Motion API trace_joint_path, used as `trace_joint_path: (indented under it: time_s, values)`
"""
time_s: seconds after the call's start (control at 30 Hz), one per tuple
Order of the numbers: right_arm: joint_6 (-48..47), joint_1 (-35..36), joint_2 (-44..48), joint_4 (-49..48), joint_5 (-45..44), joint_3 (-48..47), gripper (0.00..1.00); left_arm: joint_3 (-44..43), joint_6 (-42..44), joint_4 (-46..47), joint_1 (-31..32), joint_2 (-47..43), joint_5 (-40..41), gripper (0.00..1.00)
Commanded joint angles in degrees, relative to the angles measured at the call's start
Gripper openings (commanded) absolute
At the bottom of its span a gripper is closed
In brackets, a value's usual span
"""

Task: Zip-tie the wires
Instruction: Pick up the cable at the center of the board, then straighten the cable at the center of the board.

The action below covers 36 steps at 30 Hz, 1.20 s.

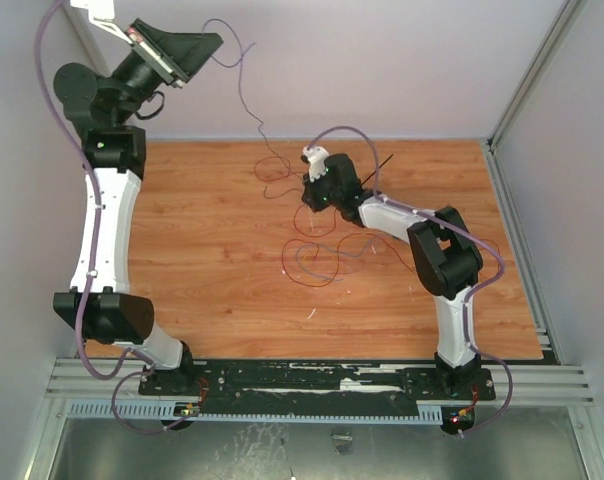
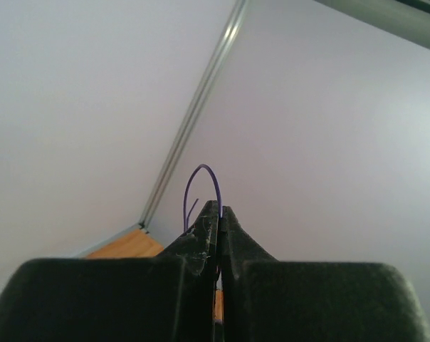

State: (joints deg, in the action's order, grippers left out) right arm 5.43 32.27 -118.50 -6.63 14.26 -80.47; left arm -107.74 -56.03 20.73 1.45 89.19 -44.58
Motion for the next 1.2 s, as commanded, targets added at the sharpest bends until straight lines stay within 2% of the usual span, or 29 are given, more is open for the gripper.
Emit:
trace_joint_path:
  time_s: [0.0, 0.2, 0.3, 0.47, 0.63, 0.77, 0.87, 0.97, 1.17]
  values:
    - [-5.5, -0.2, 6.2, 6.4, -7.0, -9.4, 0.00, 0.9, -3.0, 3.5, -4.4, -4.1, -1.5, 0.00]
    - [-12.6, -1.9, 8.4, 24.4, -16.7, -27.9, 0.00, 7.3, -3.5, 4.9, -5.9, -8.0, -2.3, 0.00]
    - [-14.4, -2.9, 10.9, 30.2, -24.2, -31.3, 0.00, 12.6, -2.3, 5.1, -5.9, -10.8, -2.1, 0.00]
    - [-13.8, -6.5, 18.1, 33.7, -22.6, -29.1, 0.00, 19.8, -0.2, 4.8, -6.0, -14.7, -2.2, 0.00]
    - [-13.9, -8.7, 25.3, 35.6, -33.6, -25.2, 0.00, 27.4, 0.7, 4.7, -6.0, -19.0, -2.1, 0.00]
    - [-12.5, -10.9, 32.7, 35.8, -41.7, -16.8, 0.00, 37.2, -2.2, 7.2, -5.0, -22.8, -1.8, 0.00]
    - [-10.2, -12.1, 36.7, 37.7, -43.7, -10.0, 0.00, 43.9, -3.2, 9.9, -0.9, -25.4, 0.2, 0.00]
    - [-7.3, -12.7, 40.2, 40.0, -46.5, -3.9, 0.00, 47.0, 0.4, 5.9, 5.8, -26.3, 2.6, 0.00]
    - [-3.9, -16.3, 47.1, 46.6, -54.7, 3.3, 0.00, 55.6, 5.1, 1.6, 14.5, -28.3, 11.0, 0.00]
